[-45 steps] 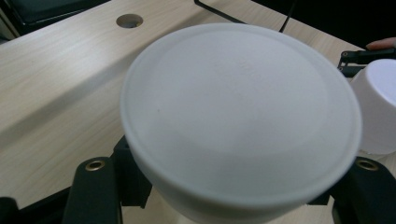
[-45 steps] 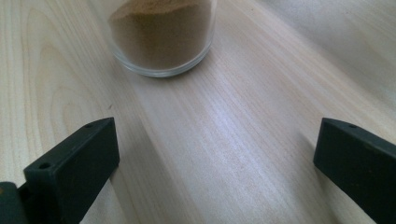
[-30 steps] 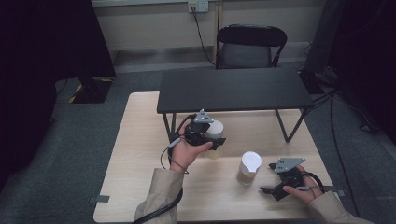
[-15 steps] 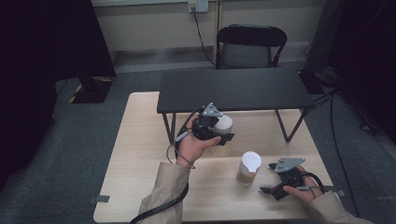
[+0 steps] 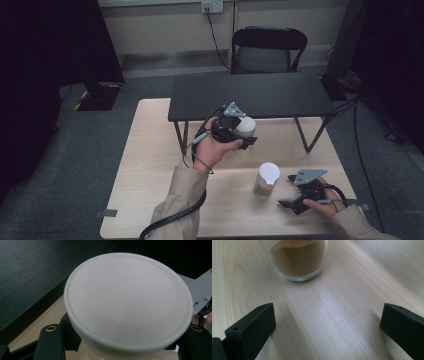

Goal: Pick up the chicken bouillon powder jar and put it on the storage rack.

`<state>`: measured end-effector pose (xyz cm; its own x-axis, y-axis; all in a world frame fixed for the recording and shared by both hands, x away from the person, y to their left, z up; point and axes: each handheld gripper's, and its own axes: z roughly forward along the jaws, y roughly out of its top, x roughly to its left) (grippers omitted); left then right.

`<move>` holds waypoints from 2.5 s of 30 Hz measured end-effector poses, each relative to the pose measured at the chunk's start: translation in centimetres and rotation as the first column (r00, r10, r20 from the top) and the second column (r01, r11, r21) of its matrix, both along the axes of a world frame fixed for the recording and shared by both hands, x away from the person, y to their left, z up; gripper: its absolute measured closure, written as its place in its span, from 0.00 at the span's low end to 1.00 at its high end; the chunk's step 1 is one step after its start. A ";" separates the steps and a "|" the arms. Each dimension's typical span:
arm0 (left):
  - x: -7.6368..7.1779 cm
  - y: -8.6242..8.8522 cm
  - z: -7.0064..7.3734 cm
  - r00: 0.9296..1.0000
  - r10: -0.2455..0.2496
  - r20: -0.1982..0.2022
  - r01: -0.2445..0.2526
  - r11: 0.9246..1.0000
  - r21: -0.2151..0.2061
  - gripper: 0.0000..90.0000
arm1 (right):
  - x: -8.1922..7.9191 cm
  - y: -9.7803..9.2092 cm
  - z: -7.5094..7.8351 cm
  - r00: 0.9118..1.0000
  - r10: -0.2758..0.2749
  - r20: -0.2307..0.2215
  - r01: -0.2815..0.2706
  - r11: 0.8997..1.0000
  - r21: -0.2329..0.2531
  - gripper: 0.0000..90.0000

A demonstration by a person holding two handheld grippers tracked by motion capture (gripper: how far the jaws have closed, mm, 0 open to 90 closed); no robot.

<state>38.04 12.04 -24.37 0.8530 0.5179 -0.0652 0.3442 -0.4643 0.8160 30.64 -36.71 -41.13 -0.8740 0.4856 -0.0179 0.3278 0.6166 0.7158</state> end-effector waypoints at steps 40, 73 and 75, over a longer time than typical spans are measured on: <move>0.6 -0.8 6.7 0.999 -0.005 0.032 0.006 1.000 -0.027 0.39 | 0.0 0.0 0.0 1.000 0.000 0.000 0.000 1.000 0.000 0.00; 2.4 -1.5 10.0 0.997 0.061 0.049 -0.060 0.998 -0.021 0.39 | 0.0 0.0 0.0 1.000 0.000 -0.001 0.000 1.000 0.000 0.00; 2.7 -1.6 10.1 0.996 0.069 0.052 -0.068 0.998 -0.014 0.39 | 0.0 0.0 0.0 1.000 0.000 -0.001 0.000 1.000 0.000 0.00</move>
<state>40.73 10.45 -14.31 0.8178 0.5748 -0.0278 0.3312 -0.4306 0.8396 30.64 -36.71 -41.11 -0.8739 0.4859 -0.0171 0.3289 0.6167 0.7152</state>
